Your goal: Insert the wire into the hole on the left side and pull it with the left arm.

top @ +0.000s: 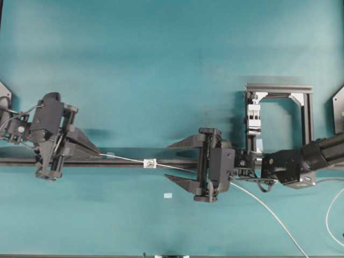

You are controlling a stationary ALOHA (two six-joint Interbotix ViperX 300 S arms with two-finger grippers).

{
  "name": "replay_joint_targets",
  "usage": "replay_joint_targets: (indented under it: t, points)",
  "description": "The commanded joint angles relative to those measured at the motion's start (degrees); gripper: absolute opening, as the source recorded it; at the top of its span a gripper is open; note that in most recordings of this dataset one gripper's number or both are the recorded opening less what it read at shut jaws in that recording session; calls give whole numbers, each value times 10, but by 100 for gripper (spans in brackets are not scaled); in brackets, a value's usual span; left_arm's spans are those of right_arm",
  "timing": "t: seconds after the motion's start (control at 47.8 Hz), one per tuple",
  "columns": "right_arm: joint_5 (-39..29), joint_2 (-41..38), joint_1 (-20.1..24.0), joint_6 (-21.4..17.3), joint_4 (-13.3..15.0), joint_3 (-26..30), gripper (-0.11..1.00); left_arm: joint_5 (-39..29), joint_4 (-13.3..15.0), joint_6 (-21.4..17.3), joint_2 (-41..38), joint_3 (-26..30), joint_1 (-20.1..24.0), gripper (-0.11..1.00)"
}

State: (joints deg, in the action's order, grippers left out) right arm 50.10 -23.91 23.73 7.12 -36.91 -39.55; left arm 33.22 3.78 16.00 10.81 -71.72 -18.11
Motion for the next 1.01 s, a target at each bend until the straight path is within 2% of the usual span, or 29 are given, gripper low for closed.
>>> replay_joint_targets:
  t: [0.0, 0.503, 0.733, 0.88, 0.984]
  points:
    - [2, 21, 1, 0, 1, 4, 92, -2, -2, 1, 14, 2, -4, -11]
    - [3, 22, 1, 0, 1, 4, 92, -40, -4, 2, -33, 23, -4, -11]
    - [2, 25, 1, 1, 1, 4, 92, -56, -4, 4, -22, 22, -4, -10]
    - [0, 26, 1, 3, 1, 4, 92, -55, -4, 13, -4, 17, -4, 1]
    - [0, 27, 1, 3, 1, 4, 92, -56, -4, 18, 3, 11, -4, 18]
